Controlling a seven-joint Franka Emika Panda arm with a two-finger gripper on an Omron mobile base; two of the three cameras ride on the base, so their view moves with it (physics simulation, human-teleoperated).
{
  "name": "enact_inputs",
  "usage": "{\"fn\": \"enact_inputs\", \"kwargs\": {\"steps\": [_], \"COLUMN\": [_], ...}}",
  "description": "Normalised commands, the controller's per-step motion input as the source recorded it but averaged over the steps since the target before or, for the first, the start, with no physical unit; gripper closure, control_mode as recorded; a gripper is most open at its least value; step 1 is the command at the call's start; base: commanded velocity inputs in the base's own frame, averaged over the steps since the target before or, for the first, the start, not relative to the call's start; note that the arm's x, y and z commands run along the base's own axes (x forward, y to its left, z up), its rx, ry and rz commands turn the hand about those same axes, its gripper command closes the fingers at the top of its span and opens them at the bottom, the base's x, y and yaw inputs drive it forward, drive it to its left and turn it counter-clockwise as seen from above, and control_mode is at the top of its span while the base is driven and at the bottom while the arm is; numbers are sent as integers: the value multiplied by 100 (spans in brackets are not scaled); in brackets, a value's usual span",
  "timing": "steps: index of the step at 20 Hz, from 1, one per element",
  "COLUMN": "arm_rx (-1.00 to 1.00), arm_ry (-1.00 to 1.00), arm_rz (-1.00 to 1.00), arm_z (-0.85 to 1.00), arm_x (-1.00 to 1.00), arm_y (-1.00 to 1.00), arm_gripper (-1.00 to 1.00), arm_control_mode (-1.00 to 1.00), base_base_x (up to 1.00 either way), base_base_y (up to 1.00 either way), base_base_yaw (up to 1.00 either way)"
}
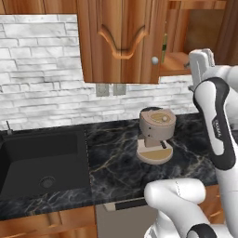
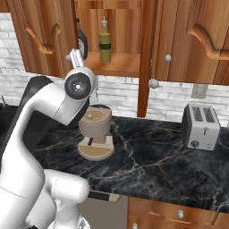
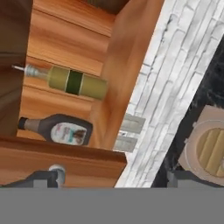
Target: Move the oil and vinegar bottle and syrup bottle from the cabinet to the dining counter.
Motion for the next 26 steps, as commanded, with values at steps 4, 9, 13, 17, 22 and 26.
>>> {"fn": "enact_inputs", "kwargs": {"steps": [4, 9, 13, 17, 22, 26], "arm_rx": [15, 14, 13, 12, 10, 8], "arm_ry": [-5, -1, 0, 0, 0, -2], "arm_rz": [0, 0, 5, 8, 9, 11], "arm_z": [0, 0, 0, 0, 0, 0], "arm_x": [45, 52, 59, 61, 55, 36], "arm_y": [3, 7, 10, 6, 8, 18], "arm_gripper": [-100, -100, -100, -100, -100, -100], "arm_control_mode": [-100, -100, -100, -100, -100, -100], "base_base_x": [0, 0, 0, 0, 0, 0], "base_base_y": [0, 0, 0, 0, 0, 0], "base_base_yaw": [0, 0, 0, 0, 0, 0]}}
